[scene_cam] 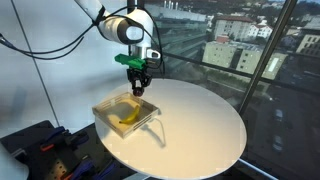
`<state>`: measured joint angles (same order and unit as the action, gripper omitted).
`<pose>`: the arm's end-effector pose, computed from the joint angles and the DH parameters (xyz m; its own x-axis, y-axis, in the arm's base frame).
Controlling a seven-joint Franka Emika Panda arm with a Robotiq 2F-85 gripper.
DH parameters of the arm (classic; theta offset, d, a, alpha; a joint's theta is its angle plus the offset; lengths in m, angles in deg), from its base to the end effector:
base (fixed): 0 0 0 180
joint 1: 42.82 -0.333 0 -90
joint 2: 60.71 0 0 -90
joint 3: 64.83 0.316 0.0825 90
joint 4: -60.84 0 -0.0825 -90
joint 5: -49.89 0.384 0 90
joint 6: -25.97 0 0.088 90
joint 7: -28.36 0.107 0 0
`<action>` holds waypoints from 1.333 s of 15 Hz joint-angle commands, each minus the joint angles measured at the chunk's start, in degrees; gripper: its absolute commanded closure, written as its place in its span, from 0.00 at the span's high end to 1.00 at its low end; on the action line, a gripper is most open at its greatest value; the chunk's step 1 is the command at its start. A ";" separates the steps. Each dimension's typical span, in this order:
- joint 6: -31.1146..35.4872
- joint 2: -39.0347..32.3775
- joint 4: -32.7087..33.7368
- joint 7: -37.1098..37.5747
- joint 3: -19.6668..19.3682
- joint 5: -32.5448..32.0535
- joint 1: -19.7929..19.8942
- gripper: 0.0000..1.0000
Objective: Put the plum in the crate
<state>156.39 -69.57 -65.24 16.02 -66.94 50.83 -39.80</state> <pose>0.5375 -0.0478 0.3061 0.9905 0.1152 -0.0756 0.1138 -0.9932 -0.0226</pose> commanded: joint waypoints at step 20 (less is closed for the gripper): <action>9.60 -6.51 1.07 -1.78 1.89 0.61 0.33 0.31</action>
<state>164.62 -75.38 -64.41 15.76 -65.73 50.77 -40.14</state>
